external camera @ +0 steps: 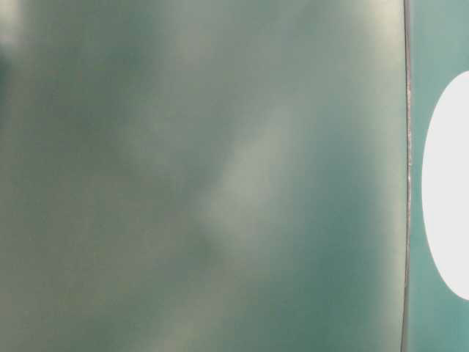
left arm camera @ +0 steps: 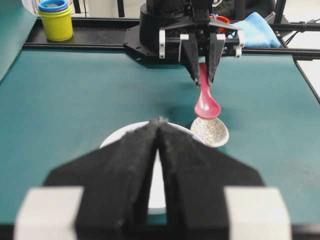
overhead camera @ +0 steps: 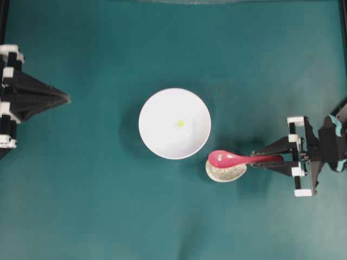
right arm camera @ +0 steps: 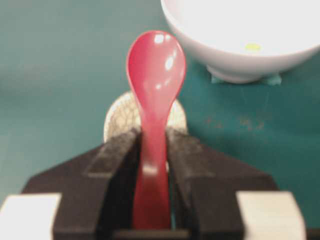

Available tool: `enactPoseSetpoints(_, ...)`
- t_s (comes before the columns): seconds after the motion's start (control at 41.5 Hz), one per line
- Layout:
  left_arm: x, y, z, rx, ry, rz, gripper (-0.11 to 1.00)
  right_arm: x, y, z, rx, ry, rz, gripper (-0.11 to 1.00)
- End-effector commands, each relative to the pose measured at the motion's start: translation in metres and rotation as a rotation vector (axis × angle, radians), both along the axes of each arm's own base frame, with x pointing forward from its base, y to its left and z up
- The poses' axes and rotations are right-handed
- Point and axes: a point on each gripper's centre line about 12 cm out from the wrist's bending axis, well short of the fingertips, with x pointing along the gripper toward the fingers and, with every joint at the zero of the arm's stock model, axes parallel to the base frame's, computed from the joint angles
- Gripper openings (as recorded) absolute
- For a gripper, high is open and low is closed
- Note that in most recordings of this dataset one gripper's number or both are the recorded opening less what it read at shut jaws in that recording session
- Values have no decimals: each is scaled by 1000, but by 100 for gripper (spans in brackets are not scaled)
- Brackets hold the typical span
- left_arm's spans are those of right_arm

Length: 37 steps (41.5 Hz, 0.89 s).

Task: Scoop the yellow hexagonal prism block from the bowl with a spoon using the right arm.
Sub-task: 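Carry the spoon with the right gripper over the white bowl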

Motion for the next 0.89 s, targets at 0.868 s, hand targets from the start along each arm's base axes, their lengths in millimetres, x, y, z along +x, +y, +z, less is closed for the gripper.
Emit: enactPoseSetpoints(0.868, 3, 0, 7, 18, -15, -3, 6, 57, -58, 119, 107, 230, 3, 25)
